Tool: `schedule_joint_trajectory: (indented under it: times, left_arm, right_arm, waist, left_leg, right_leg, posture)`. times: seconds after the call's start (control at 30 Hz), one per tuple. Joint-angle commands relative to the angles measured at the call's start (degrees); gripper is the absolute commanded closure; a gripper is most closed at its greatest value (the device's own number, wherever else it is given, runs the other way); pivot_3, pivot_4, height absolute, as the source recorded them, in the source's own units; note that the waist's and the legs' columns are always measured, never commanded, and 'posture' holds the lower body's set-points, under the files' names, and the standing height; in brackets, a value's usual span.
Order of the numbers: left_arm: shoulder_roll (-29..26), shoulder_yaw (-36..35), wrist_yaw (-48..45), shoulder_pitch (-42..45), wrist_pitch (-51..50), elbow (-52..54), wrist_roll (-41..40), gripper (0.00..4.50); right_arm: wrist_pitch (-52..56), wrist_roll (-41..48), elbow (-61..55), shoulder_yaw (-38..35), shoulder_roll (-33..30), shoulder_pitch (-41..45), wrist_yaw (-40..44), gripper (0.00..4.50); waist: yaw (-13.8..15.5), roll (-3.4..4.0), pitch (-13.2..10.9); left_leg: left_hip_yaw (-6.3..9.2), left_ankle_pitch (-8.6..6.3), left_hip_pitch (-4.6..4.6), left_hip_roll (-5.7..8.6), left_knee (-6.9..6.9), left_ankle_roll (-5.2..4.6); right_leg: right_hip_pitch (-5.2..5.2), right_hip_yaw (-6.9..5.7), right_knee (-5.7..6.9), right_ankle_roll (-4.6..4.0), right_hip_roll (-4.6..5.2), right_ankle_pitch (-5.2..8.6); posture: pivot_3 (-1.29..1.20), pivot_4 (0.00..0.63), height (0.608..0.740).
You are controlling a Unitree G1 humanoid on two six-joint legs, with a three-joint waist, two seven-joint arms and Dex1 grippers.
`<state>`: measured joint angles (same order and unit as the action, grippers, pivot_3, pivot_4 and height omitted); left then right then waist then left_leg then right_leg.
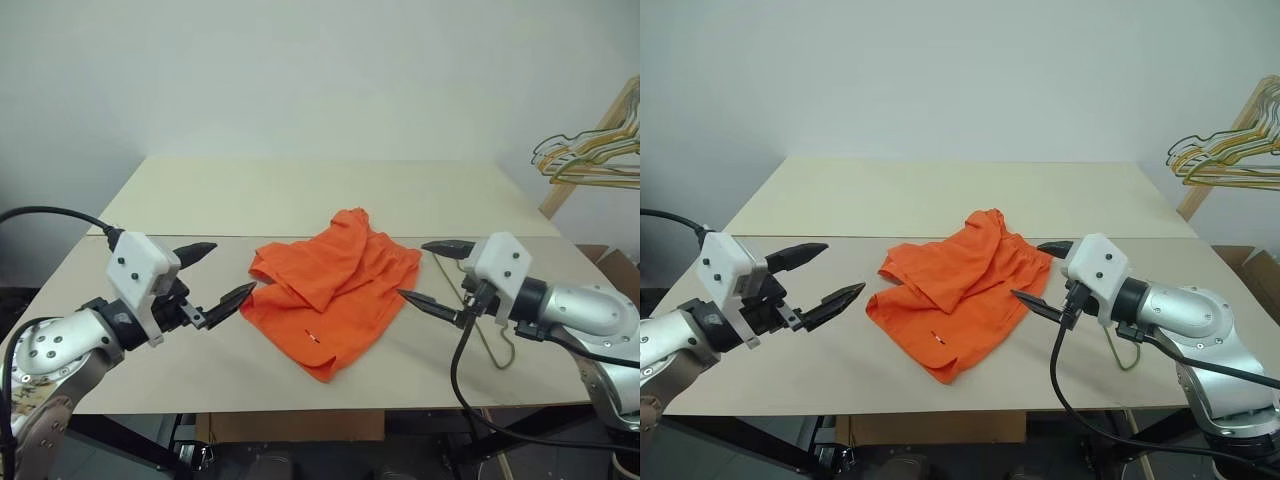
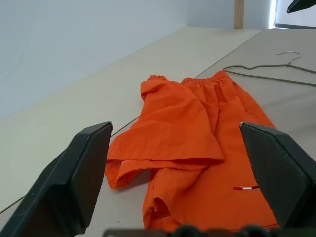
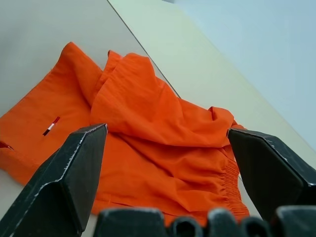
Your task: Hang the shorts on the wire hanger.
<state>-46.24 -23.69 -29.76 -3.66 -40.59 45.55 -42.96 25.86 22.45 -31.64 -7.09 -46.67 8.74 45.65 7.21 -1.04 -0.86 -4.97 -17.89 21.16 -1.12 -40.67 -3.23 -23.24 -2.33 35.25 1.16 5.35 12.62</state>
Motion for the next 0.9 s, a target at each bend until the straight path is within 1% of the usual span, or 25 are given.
schedule_joint_trajectory:
  times: [0.03,0.4,0.57,0.67,0.73,0.8,0.9]
  left_arm:
    - [-0.1,-1.5,0.5,0.6,0.2,1.5,-1.0,0.0]
    - [-0.5,-0.8,0.2,1.8,0.1,0.7,-1.6,0.0]
    - [0.0,-0.1,2.0,2.5,-1.9,1.5,-3.8,0.0]
    - [0.2,0.8,3.2,3.8,-1.7,1.6,-2.8,0.0]
    - [0.3,2.0,3.1,4.8,-1.1,1.2,-2.3,0.0]
    - [0.7,3.5,4.0,5.5,-0.9,1.4,-1.0,0.0]
    - [-0.2,4.1,4.3,5.4,-2.7,1.5,-1.4,0.0]
  right_arm:
    - [-1.2,-0.2,-0.9,-0.8,-0.1,1.0,-0.1,0.01]
    - [-1.2,-0.4,-1.3,-0.8,0.1,0.4,-0.6,0.01]
    - [-1.4,-0.6,-1.6,-1.5,0.1,-1.4,-0.5,0.01]
    - [-2.7,-1.3,-0.6,-1.2,-0.1,-1.6,0.0,0.01]
    - [-4.8,-2.5,1.2,-0.2,-0.5,-1.0,1.4,0.01]
    - [-8.1,-3.8,3.7,0.8,-2.2,-0.2,4.7,0.01]
    - [-13.2,-5.3,6.6,1.5,-4.5,0.3,9.0,0.01]
  waist:
    - [0.0,0.0,0.0]
    - [0.0,0.01,0.0]
    - [0.0,0.0,0.0]
    - [0.1,-0.01,0.0]
    - [0.1,-0.01,0.0]
    - [-0.1,0.02,0.0]
    - [-0.2,0.03,-0.1]
  left_leg:
    - [0.0,0.0,0.0,0.0,0.0,0.0]
    - [0.0,0.0,0.01,0.0,0.01,0.0]
    - [0.0,0.0,0.01,0.0,0.01,0.0]
    - [0.01,0.0,0.02,0.0,0.02,0.0]
    - [0.01,0.0,0.02,0.01,0.02,0.0]
    - [-0.01,0.0,0.0,0.02,0.02,0.0]
    - [-0.02,0.0,0.0,0.01,0.02,-0.01]
  right_leg:
    - [0.0,0.0,0.0,0.0,0.0,0.0]
    - [0.0,0.0,-0.03,0.0,0.0,0.0]
    - [0.0,0.0,-0.03,0.0,0.0,0.0]
    - [0.0,0.0,-0.05,0.01,0.0,0.0]
    - [0.0,0.0,-0.05,0.01,0.0,0.0]
    - [0.02,0.0,-0.06,0.01,-0.01,0.0]
    - [0.02,0.01,-0.09,0.01,-0.03,0.0]
  posture:
    - [0.21,0.0,0.74]
    - [0.2,0.0,0.74]
    - [0.22,0.0,0.74]
    - [0.21,0.0,0.74]
    - [0.2,0.0,0.74]
    - [0.19,0.0,0.74]
    - [0.17,0.0,0.74]
